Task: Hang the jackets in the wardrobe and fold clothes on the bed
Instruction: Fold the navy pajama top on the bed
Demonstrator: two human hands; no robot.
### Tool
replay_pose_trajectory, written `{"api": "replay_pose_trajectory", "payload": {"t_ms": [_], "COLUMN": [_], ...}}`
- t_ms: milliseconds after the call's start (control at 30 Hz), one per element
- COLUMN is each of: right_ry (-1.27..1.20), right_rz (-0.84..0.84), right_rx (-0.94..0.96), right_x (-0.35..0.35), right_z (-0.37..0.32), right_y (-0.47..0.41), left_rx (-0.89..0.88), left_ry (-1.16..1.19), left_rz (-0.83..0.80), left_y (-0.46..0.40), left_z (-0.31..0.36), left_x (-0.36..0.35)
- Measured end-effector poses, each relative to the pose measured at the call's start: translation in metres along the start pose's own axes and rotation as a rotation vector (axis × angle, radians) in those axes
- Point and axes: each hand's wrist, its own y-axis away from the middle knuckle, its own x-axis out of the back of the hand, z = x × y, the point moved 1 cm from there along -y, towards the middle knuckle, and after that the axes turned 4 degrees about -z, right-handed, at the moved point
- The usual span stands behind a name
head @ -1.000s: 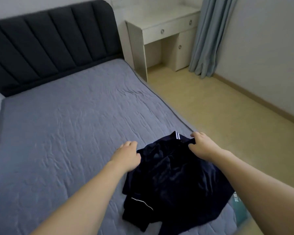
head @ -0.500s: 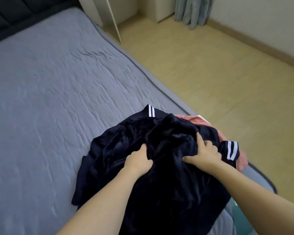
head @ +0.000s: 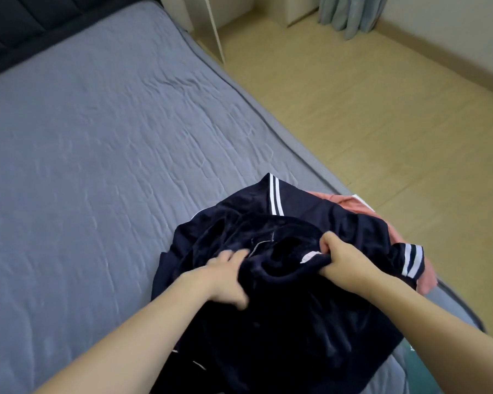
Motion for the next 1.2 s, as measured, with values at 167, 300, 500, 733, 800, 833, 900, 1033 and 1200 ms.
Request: {"api": "replay_pose_trajectory", "payload": {"t_ms": [167, 300, 500, 733, 800, 833, 900, 1033, 1200], "right_ry": [-0.028, 0.259, 0.485, 0.604, 0.672, 0.719, 0.834, 0.964, 0.94], "right_rz": [0.052, 0.048, -0.087, -0.125, -0.07, -0.037, 0.038, 0.206, 0.148], "right_rx": [-0.062, -0.133, 0.019, 0.207, 0.3, 0.358, 0.477, 0.641, 0.715], "right_x": [-0.018, -0.027, -0.059, -0.069, -0.084, -0.094, -0.117, -0.167, -0.211], "right_z": [-0.016, -0.043, -0.179, -0.427, -0.507, -0.548, -0.626, -0.761, -0.845], "right_y": [0.008, 0.018, 0.035, 0.117, 0.157, 0.179, 0.223, 0.303, 0.347], "left_rx": [-0.25, -0.122, 0.08, 0.338, 0.363, 0.37, 0.389, 0.432, 0.218], "left_ry": [0.295, 0.423, 0.398, 0.499, 0.565, 0.614, 0.728, 1.133, 1.548], "left_rz": [0.312, 0.557, 0.956, 1.219, 1.267, 1.301, 1.356, 1.35, 0.936], "left_y": [-0.018, 0.008, 0.128, 0.389, 0.474, 0.517, 0.602, 0.746, 0.809], "left_z": [0.014, -0.049, -0.165, -0.318, -0.358, -0.378, -0.415, -0.47, -0.475], "left_x": [-0.016, -0.02, 0.018, 0.045, 0.038, 0.032, 0.019, -0.015, -0.077]}}
